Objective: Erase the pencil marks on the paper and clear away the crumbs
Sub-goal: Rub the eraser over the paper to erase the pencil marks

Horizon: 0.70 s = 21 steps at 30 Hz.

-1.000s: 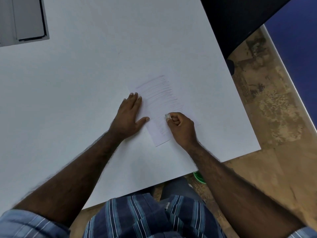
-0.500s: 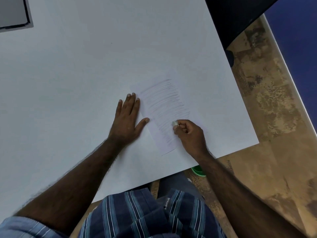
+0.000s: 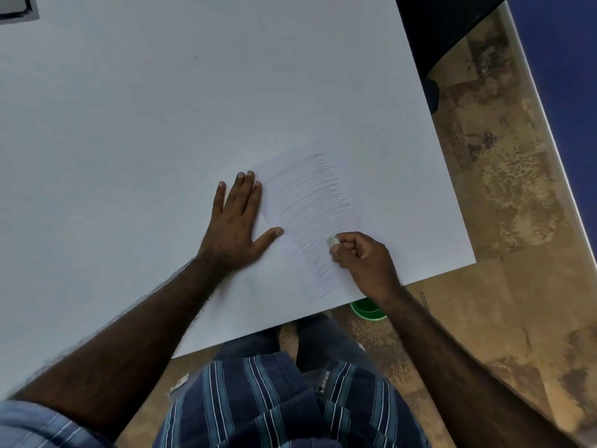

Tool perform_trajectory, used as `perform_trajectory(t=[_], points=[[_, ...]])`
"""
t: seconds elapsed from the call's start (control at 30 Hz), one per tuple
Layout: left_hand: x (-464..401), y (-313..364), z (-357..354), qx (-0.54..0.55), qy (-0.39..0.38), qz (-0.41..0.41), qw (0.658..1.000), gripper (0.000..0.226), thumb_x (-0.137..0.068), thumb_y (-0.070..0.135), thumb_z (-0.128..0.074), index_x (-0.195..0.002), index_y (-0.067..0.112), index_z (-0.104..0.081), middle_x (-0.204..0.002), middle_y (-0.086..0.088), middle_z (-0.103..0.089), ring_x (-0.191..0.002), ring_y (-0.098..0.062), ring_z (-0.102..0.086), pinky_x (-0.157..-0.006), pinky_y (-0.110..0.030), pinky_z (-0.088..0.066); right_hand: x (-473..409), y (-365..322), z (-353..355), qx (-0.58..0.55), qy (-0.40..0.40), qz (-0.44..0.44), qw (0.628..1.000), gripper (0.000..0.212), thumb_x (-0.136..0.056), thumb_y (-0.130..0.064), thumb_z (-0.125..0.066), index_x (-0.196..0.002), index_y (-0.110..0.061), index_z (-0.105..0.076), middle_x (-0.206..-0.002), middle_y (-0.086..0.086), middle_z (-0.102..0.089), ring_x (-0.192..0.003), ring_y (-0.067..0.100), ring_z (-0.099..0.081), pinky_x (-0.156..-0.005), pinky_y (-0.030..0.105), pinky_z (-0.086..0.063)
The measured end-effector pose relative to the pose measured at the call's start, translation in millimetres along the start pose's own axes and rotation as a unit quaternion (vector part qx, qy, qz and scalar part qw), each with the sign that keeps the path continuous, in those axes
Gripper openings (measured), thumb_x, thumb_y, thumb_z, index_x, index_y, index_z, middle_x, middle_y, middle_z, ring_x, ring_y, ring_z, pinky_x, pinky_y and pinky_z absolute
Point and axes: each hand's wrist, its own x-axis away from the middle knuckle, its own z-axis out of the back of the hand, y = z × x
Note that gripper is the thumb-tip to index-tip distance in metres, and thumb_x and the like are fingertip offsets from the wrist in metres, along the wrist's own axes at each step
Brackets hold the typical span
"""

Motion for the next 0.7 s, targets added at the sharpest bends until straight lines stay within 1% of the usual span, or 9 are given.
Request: perform_trajectory(t=[0.13, 0.23, 0.3, 0.37, 0.4, 0.47, 0.6, 0.7], points=[[7.8, 11.6, -3.0, -0.010, 0.008, 0.012, 1.000, 0.102, -0.097, 0.070, -0.048, -0.163, 0.000, -0.016, -0.172, -0.017, -0.006, -0.161, -0.028, -0.001, -0.126, -0.060, -0.010, 1.6, -0.7, 9.6, 0.002, -0.015, 0.003, 1.000, 0.017, -0.099, -0.013, -0.075, -0.110, -0.025, -0.076, -0.093, -0.005, -0.081, -0.089, 0.014, -0.077, -0.082, 0.032, -0.064], [11.2, 15.9, -4.3, -0.019, 0.007, 0.021, 1.000, 0.107, -0.094, 0.075, -0.047, -0.163, 0.000, -0.014, -0.172, -0.018, -0.004, -0.161, -0.029, 0.000, -0.126, -0.061, -0.010, -1.4, -2.6, 9.0, 0.015, -0.016, 0.018, 1.000, 0.016, -0.098, -0.016, -0.077, -0.109, -0.028, -0.076, -0.097, -0.007, -0.080, -0.092, 0.013, -0.075, -0.085, 0.034, -0.065], [11.2, 16.8, -3.9, -0.028, 0.005, 0.023, 0.999, 0.108, -0.093, 0.077, -0.046, -0.163, 0.000, -0.015, -0.172, -0.018, -0.006, -0.161, -0.029, 0.000, -0.126, -0.061, -0.010, -5.3, -4.9, 4.0, 0.040, -0.001, 0.052, 0.998, 0.013, -0.097, -0.021, -0.079, -0.109, -0.026, -0.077, -0.102, -0.010, -0.078, -0.095, 0.010, -0.073, -0.086, 0.027, -0.061], [10.8, 16.7, -3.5, -0.033, 0.007, 0.026, 0.999, 0.109, -0.092, 0.077, -0.046, -0.162, -0.001, -0.017, -0.172, -0.018, -0.007, -0.161, -0.028, -0.002, -0.126, -0.060, -0.011, -10.7, -10.3, -4.3, 0.080, 0.023, 0.106, 0.991, 0.012, -0.096, -0.023, -0.080, -0.108, -0.021, -0.077, -0.105, -0.009, -0.075, -0.096, 0.007, -0.070, -0.084, 0.017, -0.056], [10.7, 16.5, -3.5, -0.033, 0.009, 0.028, 0.999, 0.109, -0.092, 0.077, -0.047, -0.162, -0.002, -0.018, -0.172, -0.018, -0.008, -0.161, -0.028, -0.002, -0.126, -0.060, -0.011, -14.4, -13.1, -9.8, 0.100, 0.033, 0.137, 0.985, 0.012, -0.096, -0.022, -0.080, -0.108, -0.019, -0.077, -0.105, -0.007, -0.073, -0.095, 0.007, -0.069, -0.083, 0.015, -0.055], [10.3, 16.6, -3.7, -0.031, 0.008, 0.035, 0.999, 0.112, -0.090, 0.079, -0.046, -0.162, -0.002, -0.017, -0.172, -0.017, -0.009, -0.161, -0.027, -0.002, -0.126, -0.059, -0.011, -22.4, -19.3, -23.5, 0.134, 0.048, 0.188, 0.972, 0.013, -0.096, -0.020, -0.080, -0.108, -0.016, -0.078, -0.104, -0.005, -0.072, -0.093, 0.008, -0.067, -0.084, 0.017, -0.055], [9.4, 17.3, -2.9, -0.034, -0.002, 0.041, 0.999, 0.119, -0.087, 0.084, -0.044, -0.162, -0.003, -0.015, -0.172, -0.017, -0.006, -0.161, -0.028, 0.000, -0.126, -0.059, -0.011, -37.9, -34.7, -53.5, 0.162, 0.066, 0.230, 0.957, 0.025, -0.094, -0.018, -0.081, -0.118, -0.013, -0.076, -0.108, -0.004, -0.074, -0.098, 0.007, -0.066, -0.091, 0.018, -0.054], [8.0, 17.1, -2.2, -0.044, -0.013, 0.046, 0.998, 0.120, -0.087, 0.087, -0.040, -0.162, -0.003, -0.014, -0.172, -0.019, -0.003, -0.161, -0.029, 0.002, -0.126, -0.059, -0.011, -49.3, -48.2, -74.4, 0.171, 0.076, 0.259, 0.948, 0.026, -0.093, -0.018, -0.081, -0.117, -0.013, -0.076, -0.106, -0.005, -0.074, -0.097, 0.007, -0.066, -0.090, 0.022, -0.055]])
